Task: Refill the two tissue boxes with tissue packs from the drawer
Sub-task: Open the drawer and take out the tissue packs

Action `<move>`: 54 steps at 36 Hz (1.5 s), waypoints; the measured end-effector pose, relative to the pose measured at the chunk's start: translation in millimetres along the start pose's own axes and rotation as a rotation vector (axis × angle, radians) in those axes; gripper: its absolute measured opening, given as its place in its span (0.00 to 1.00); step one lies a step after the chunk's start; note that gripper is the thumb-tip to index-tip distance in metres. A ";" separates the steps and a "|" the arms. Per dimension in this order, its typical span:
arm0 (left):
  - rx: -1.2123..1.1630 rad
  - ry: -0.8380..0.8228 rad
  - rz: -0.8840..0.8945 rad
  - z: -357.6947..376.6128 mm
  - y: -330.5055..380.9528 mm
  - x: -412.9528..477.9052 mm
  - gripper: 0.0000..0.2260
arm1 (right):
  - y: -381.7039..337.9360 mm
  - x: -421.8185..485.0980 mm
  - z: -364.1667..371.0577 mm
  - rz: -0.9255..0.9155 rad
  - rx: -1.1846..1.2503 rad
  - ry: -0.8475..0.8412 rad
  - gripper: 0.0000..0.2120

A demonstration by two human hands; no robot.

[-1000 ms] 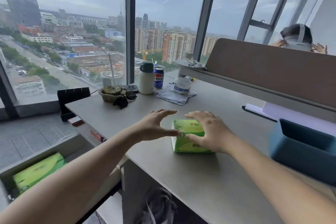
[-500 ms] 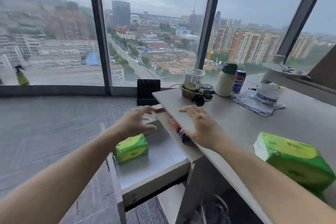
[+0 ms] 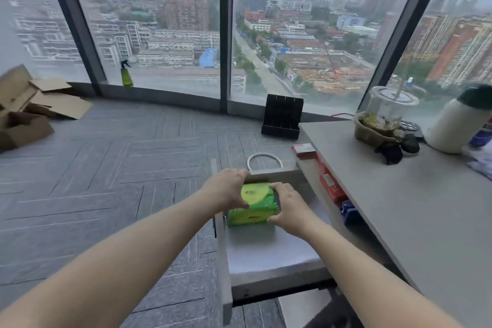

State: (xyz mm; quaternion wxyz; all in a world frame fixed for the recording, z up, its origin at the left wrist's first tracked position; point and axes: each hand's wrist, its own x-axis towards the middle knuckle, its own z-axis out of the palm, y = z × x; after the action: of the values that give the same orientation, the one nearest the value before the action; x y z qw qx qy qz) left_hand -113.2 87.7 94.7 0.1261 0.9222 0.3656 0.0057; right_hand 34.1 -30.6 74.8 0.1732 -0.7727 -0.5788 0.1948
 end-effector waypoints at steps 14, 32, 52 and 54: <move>0.217 -0.185 -0.069 25.6 -3.0 40.8 0.41 | 27.9 52.3 19.8 -0.005 -0.200 -0.069 0.46; 0.221 -0.312 -0.014 46.3 8.9 38.0 0.44 | 36.1 48.7 33.6 0.029 -0.354 -0.121 0.44; 0.078 -0.105 0.064 -39.4 29.8 -12.3 0.42 | -5.8 -3.9 -25.9 -0.049 -0.098 0.051 0.45; 0.080 -0.075 0.077 -55.8 32.2 -20.4 0.42 | -14.4 -10.2 -38.0 -0.080 -0.098 0.084 0.44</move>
State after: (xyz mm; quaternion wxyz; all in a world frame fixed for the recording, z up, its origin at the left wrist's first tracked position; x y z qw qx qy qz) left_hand -112.2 64.0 158.0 0.1024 0.9394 0.3248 -0.0384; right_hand 38.7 -38.1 115.7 0.1669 -0.7639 -0.6104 0.1266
